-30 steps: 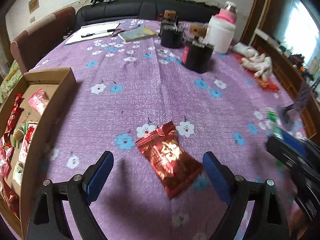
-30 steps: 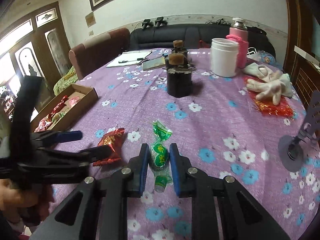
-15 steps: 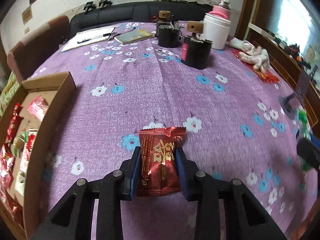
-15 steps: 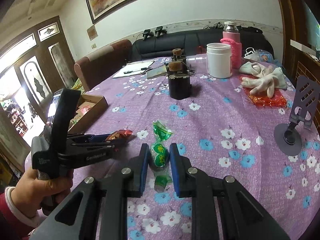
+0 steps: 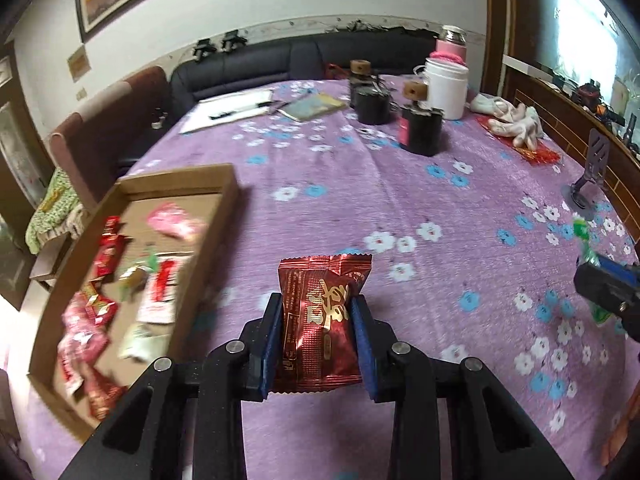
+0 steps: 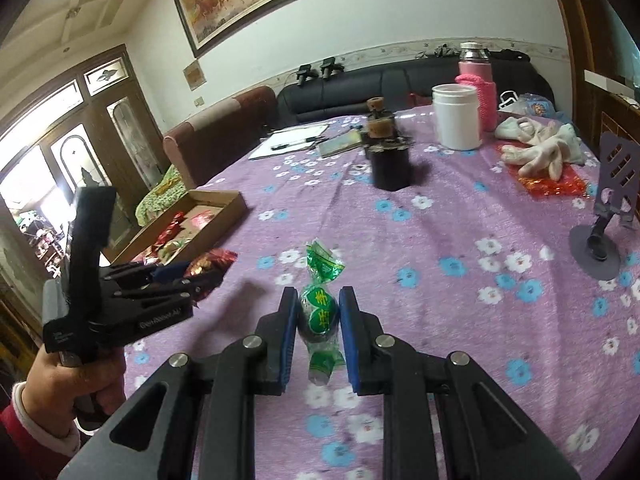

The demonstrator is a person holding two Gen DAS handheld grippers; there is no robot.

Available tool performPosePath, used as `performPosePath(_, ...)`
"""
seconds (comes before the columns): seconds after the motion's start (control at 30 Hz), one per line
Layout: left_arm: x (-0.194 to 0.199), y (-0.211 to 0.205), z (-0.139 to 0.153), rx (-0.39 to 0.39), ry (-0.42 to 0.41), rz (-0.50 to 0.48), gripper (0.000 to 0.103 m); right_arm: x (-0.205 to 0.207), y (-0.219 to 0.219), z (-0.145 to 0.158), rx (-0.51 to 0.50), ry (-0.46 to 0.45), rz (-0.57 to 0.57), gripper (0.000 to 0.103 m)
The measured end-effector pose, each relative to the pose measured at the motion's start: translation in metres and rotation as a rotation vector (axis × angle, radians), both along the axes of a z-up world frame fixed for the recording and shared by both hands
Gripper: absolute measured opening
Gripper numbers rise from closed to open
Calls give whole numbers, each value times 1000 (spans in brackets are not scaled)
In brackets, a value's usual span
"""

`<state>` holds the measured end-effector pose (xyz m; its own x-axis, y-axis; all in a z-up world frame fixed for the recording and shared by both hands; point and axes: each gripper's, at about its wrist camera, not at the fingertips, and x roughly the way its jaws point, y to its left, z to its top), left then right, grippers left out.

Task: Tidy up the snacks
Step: 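Carry the red-gold bag and green sweet over the cardboard tray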

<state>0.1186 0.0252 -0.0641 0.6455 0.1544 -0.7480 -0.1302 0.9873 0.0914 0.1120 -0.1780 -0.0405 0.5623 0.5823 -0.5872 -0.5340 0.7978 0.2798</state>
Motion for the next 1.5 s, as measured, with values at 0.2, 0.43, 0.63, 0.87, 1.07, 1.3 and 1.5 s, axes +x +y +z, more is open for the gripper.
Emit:
performPosePath(0.2, -23, 22, 5, 1, -15, 35, 35, -14, 26, -1, 5, 3, 46, 20)
performPosePath(0.43, -45, 43, 7, -17, -28, 62, 35, -30, 62, -3, -10, 5, 109, 20)
performPosePath(0.63, -61, 55, 14, -31, -52, 73, 35, -39, 84, -1, -26, -2, 148, 20)
performPosePath(0.87, -72, 66, 25, -41, -83, 84, 35, -47, 106, 1, -40, -8, 183, 20)
performPosePath(1.07, -79, 87, 34, -51, -106, 121, 35, -48, 121, 2, -49, -8, 211, 20)
performPosePath(1.3, -85, 116, 43, -55, -135, 177, 35, -47, 142, 4, -56, -9, 245, 21)
performPosePath(1.5, -87, 140, 47, -51, -146, 219, 35, -45, 162, 6, -60, -10, 280, 21)
